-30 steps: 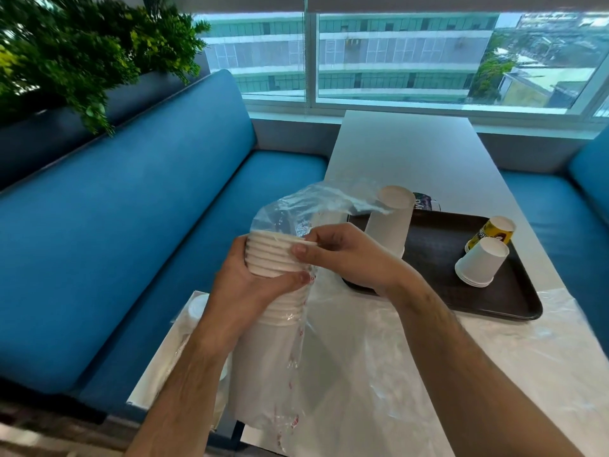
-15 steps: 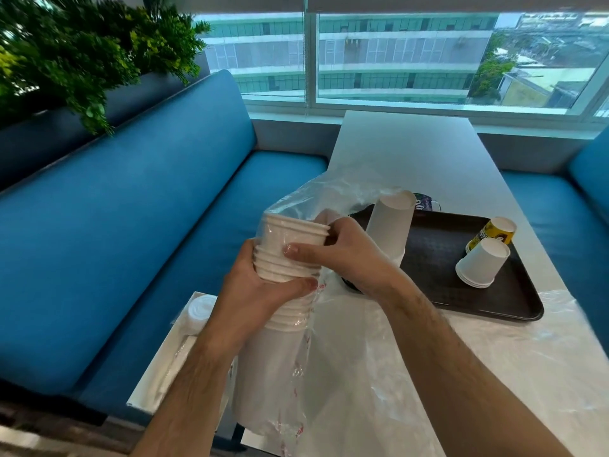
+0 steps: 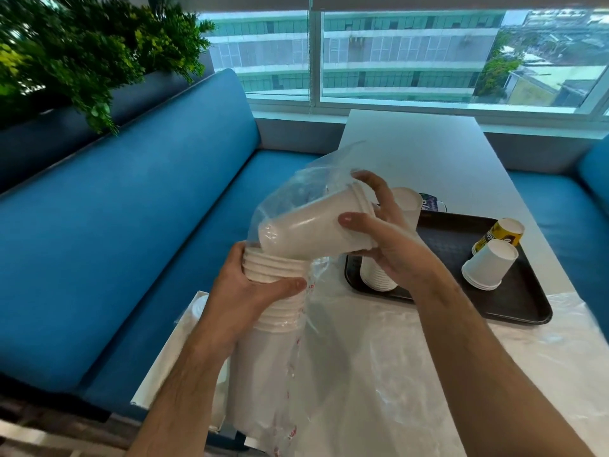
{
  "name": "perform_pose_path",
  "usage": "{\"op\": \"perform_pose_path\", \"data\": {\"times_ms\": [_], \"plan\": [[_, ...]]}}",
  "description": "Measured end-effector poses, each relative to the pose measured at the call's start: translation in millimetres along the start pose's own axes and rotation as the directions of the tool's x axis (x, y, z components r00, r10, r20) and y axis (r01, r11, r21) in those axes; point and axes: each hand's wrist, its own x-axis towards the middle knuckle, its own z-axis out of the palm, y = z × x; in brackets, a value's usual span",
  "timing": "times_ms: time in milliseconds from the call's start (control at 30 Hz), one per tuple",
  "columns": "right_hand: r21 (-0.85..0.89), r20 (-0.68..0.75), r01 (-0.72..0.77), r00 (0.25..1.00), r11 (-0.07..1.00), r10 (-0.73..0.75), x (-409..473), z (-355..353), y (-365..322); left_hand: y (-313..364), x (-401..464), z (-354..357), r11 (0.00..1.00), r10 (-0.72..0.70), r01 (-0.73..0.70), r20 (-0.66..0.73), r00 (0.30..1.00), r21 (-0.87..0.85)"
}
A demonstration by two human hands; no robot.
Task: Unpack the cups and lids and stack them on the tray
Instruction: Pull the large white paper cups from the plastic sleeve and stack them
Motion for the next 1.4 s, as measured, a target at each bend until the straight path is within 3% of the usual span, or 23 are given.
{"op": "perform_pose_path", "data": {"times_ms": [100,367,533,700,933,1167,1400], "plan": [[-0.013,0.074,-0.056,0.996,0.998,0.057,-3,-14,-2,0,3,-5,0.998,-0.003,0.000,-0.047,0.999,-0.066],[-0.260,0.164,-0.167,0.963,0.951,0.214,-9,-20,9,4,6,-2,0.992,-0.004,-0.009,-0.102,0.995,-0.123],[-0.353,0.101,-0.127,0.980,0.927,0.173,-14,-1,13,7,4,5,0.992,0.017,-0.026,-0.076,0.997,-0.126],[-0.372,-0.010,-0.089,0.996,0.924,0.092,-12,4,18,7,4,5,0.993,0.027,-0.036,-0.083,0.996,-0.113],[-0.356,-0.058,-0.053,0.998,0.933,0.034,-15,10,25,9,2,10,0.992,0.047,-0.052,-0.053,0.997,-0.112],[-0.485,-0.203,0.044,0.966,0.873,-0.162,-18,2,9,1,6,10,0.996,0.011,-0.016,-0.062,0.998,-0.084],[-0.624,-0.310,0.222,0.810,0.749,-0.498,-16,-25,-29,2,5,9,0.996,-0.006,-0.002,-0.080,0.997,-0.092]]}}
